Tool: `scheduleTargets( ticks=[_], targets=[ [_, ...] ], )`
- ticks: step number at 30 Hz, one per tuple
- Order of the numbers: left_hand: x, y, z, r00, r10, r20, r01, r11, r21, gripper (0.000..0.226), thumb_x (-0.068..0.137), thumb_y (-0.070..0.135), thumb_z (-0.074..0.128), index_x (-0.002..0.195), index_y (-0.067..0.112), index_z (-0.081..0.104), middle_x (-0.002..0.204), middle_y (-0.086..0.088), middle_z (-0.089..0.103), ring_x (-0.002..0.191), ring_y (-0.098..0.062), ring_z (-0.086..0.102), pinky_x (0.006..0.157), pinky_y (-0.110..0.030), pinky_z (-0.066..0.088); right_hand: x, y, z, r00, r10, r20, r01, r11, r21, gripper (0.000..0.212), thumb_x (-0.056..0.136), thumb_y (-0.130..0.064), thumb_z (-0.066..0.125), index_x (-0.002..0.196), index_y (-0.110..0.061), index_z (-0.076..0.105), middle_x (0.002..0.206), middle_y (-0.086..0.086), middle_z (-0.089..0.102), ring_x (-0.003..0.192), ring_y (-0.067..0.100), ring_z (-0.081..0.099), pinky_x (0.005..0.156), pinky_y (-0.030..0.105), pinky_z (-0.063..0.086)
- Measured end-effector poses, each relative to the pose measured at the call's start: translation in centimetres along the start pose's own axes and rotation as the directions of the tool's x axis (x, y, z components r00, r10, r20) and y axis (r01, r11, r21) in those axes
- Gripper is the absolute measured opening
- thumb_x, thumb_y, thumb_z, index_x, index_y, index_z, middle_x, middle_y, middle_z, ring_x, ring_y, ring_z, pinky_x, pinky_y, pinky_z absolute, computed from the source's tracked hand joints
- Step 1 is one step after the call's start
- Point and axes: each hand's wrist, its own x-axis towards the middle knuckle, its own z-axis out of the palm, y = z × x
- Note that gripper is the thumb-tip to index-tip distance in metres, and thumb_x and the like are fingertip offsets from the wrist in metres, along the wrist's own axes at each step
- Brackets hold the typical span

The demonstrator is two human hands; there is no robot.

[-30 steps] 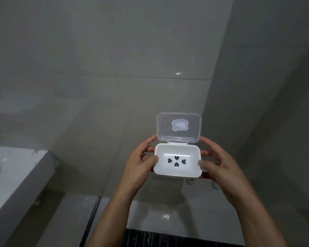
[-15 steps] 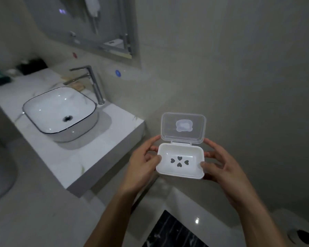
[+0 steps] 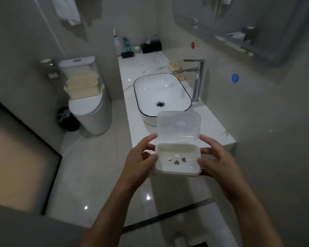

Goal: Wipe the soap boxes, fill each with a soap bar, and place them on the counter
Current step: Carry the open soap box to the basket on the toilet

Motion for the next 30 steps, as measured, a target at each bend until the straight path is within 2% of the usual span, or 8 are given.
scheduleTargets(
  ticks=[5, 8, 11, 16, 19, 22, 26, 30],
  targets=[
    [3.2, -0.4, -2.9, 0.982, -0.07, -0.178, 0.071, 0.997, 0.003, 0.057, 0.089, 0.003, 0.058, 0.133, 0.038, 0.056, 0.103, 0.0, 0.066, 0.082, -0.028, 0.067, 0.071, -0.041, 0.06, 7.0, -1.7, 3.1, 0.984, -0.006, 0.176, 0.01, 1.0, -0.023, 0.067, 0.083, 0.001, 0.064, 0.121, -0.054, 0.063, 0.104, -0.001, 0.07, 0.083, 0.016, 0.073, 0.065, 0.032, 0.06],
    [4.6, -0.7, -4.2, 0.96, -0.12, -0.252, 0.118, 0.993, -0.024, 0.059, 0.088, 0.0, 0.056, 0.127, 0.044, 0.054, 0.098, 0.004, 0.067, 0.078, -0.024, 0.066, 0.07, -0.035, 0.059, 10.3, -2.5, 4.9, 0.963, -0.005, 0.269, 0.014, 0.999, -0.032, 0.067, 0.086, 0.005, 0.062, 0.124, -0.05, 0.062, 0.109, 0.005, 0.067, 0.085, 0.017, 0.073, 0.064, 0.032, 0.061],
    [5.5, -1.5, -5.7, 0.937, -0.147, -0.317, 0.132, 0.989, -0.069, 0.059, 0.087, -0.003, 0.056, 0.13, 0.037, 0.056, 0.091, 0.007, 0.067, 0.069, -0.015, 0.063, 0.064, -0.03, 0.056, 12.7, -2.8, 7.0, 0.941, 0.015, 0.337, 0.0, 0.999, -0.045, 0.065, 0.088, 0.006, 0.062, 0.135, -0.039, 0.058, 0.115, 0.009, 0.064, 0.086, 0.017, 0.073, 0.065, 0.034, 0.062],
    [7.1, -3.3, -8.5, 0.91, -0.169, -0.378, 0.141, 0.985, -0.101, 0.058, 0.087, 0.0, 0.057, 0.134, 0.034, 0.056, 0.097, 0.004, 0.067, 0.077, -0.018, 0.067, 0.066, -0.025, 0.056, 16.4, -2.8, 10.7, 0.903, 0.041, 0.427, -0.012, 0.997, -0.07, 0.064, 0.09, 0.003, 0.064, 0.139, -0.038, 0.054, 0.117, 0.008, 0.063, 0.092, 0.017, 0.071, 0.067, 0.035, 0.063],
    [9.2, -4.6, -10.8, 0.905, -0.189, -0.38, 0.159, 0.981, -0.11, 0.058, 0.087, 0.001, 0.058, 0.135, 0.033, 0.056, 0.1, 0.001, 0.066, 0.08, -0.025, 0.067, 0.065, -0.028, 0.058, 18.6, -2.5, 13.3, 0.901, 0.055, 0.431, -0.021, 0.996, -0.081, 0.062, 0.09, 0.0, 0.066, 0.137, -0.04, 0.055, 0.118, 0.006, 0.062, 0.093, 0.019, 0.071, 0.066, 0.033, 0.062],
    [12.1, -6.1, -13.5, 0.912, -0.18, -0.369, 0.167, 0.984, -0.067, 0.059, 0.085, 0.003, 0.058, 0.134, 0.035, 0.055, 0.1, 0.003, 0.067, 0.079, -0.02, 0.068, 0.065, -0.028, 0.058, 21.0, -2.1, 16.0, 0.909, 0.048, 0.414, -0.019, 0.997, -0.073, 0.062, 0.09, -0.001, 0.065, 0.136, -0.042, 0.056, 0.119, 0.007, 0.063, 0.093, 0.019, 0.072, 0.07, 0.038, 0.063],
    [17.2, -8.2, -18.0, 0.947, -0.156, -0.281, 0.147, 0.988, -0.053, 0.06, 0.084, 0.002, 0.057, 0.134, 0.036, 0.056, 0.1, 0.001, 0.068, 0.082, -0.024, 0.069, 0.069, -0.045, 0.061, 24.2, -1.8, 20.2, 0.944, 0.042, 0.326, -0.02, 0.997, -0.071, 0.062, 0.089, 0.0, 0.065, 0.132, -0.044, 0.059, 0.117, 0.008, 0.063, 0.09, 0.021, 0.072, 0.07, 0.039, 0.063],
    [22.6, -9.9, -23.0, 0.972, -0.135, -0.194, 0.13, 0.991, -0.039, 0.06, 0.082, 0.003, 0.058, 0.131, 0.039, 0.058, 0.099, 0.002, 0.069, 0.08, -0.02, 0.069, 0.069, -0.038, 0.061, 27.2, -2.1, 25.0, 0.972, 0.056, 0.229, -0.041, 0.997, -0.069, 0.062, 0.09, 0.002, 0.062, 0.13, -0.046, 0.06, 0.113, 0.008, 0.065, 0.088, 0.02, 0.073, 0.069, 0.038, 0.062]
  ],
)
